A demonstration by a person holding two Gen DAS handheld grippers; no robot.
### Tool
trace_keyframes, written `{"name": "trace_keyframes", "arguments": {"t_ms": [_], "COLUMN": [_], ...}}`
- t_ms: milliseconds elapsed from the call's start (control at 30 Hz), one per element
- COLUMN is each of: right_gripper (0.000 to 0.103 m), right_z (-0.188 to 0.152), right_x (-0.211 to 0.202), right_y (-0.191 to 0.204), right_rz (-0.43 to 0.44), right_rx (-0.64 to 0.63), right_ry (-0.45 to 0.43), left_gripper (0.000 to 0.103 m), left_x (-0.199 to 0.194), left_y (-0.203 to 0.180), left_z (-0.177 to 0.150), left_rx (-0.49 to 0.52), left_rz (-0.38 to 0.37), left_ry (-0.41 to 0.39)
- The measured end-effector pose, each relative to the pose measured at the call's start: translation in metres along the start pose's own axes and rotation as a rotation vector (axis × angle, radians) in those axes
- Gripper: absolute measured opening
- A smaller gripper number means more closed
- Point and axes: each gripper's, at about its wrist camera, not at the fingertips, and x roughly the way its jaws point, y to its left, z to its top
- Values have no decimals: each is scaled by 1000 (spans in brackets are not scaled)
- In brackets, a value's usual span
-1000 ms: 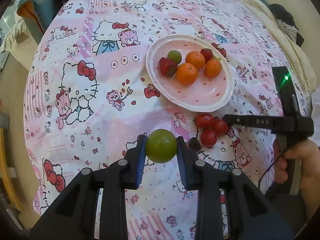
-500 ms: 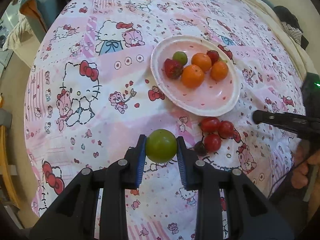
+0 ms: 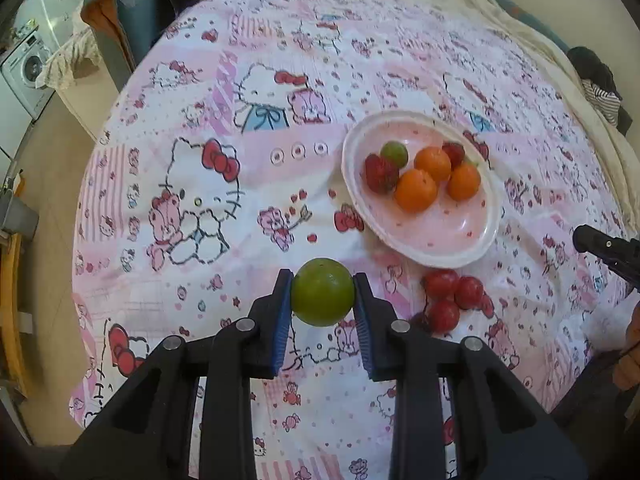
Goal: Organize fruits
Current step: 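Grasp a dark grape with the right tool while the left tool carries the lime, then lower the lime and the dark grape into the plate and open both tools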
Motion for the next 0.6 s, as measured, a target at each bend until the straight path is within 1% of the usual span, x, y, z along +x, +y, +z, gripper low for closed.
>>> {"name": "trace_keyframes", "arguments": {"t_ms": [133,333,500,600], "right_gripper": [21,21,21,21], "right_z": [12,32,43,49], "right_x": [-2,16,37,53], "right_y": [17,36,46,50], "right_rz": [17,45,53,39], "right_rx": [-65,-115,-143,-156], "right_ry": [-37,-34,-8,16], "left_gripper": [25,26,26,26], "left_x": [-3,0,15,25], "left_y": [-3,-11,-22,-32], "left_z": [13,40,55,59], "left_rx": [-1,18,38,60], "left_rz": [-3,0,5,0], "left_ry": [-27,-54,-36,-16]}}
